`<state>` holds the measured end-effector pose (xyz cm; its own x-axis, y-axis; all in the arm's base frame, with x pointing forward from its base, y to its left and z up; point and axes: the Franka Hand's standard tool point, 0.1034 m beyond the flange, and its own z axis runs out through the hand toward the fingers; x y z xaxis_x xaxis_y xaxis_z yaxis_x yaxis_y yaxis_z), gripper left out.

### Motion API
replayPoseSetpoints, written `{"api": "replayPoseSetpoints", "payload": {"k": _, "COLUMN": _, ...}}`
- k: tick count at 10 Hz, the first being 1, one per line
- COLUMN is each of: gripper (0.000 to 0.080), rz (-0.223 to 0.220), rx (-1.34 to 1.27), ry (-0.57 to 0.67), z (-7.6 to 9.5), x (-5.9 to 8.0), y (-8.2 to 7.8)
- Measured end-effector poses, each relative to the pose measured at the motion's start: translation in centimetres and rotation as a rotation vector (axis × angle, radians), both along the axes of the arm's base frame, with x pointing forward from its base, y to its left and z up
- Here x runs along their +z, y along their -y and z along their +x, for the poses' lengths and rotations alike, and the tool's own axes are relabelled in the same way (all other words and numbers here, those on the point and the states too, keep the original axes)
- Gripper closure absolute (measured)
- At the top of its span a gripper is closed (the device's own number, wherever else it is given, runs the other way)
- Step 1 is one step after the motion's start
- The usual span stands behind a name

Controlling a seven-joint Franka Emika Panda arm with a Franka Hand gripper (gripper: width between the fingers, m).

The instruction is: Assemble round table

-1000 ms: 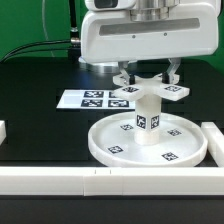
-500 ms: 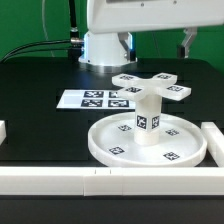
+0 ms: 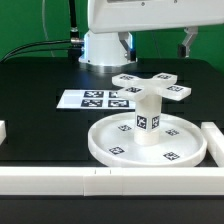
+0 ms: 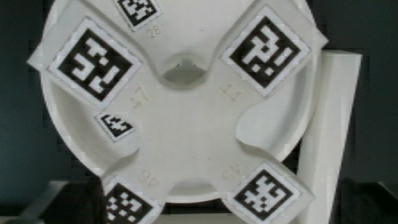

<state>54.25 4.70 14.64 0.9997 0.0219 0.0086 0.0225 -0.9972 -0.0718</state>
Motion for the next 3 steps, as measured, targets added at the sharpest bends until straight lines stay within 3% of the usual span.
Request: {"api": "replayPoseSetpoints", "payload": {"k": 3, "gripper": 0.0150, "rz": 0.000, "rx": 0.000, "ry": 0.000, "z": 0.00, "x": 0.00, "y": 0.00}}
